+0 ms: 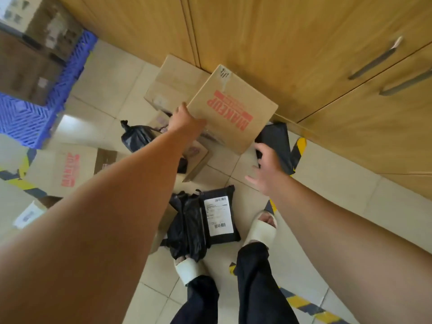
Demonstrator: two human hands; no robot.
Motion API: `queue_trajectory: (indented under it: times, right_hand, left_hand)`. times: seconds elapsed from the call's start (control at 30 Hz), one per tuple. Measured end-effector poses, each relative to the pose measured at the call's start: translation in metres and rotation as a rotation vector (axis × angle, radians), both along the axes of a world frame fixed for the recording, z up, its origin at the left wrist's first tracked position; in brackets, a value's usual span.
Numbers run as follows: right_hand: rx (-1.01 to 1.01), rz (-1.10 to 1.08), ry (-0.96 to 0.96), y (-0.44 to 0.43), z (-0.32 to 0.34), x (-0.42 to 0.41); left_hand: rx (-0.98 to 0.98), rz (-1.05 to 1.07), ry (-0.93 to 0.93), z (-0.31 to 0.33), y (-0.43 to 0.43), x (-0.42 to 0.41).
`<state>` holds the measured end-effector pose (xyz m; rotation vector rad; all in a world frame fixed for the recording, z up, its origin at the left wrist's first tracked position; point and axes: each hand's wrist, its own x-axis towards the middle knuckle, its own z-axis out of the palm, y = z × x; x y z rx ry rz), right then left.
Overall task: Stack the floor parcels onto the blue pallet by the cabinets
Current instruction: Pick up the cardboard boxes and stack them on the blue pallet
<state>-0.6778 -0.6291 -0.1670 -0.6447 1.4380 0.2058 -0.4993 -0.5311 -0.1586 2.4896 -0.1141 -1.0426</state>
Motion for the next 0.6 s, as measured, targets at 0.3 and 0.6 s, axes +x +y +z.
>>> queue_trajectory:
  times: [0.3,0.6]
  right_hand:
    - [-0.052,-0.018,-0.018,-0.001,-0.013,0.018]
    - [-0.22,0.022,0.033,0.051,0.233,-0.081]
  left_hand:
    - [-0.225,0.295,0.09,-0.025,-0.002,-0.009]
    - [-0.53,0.372,0.245,0.201,0.098,-0.128]
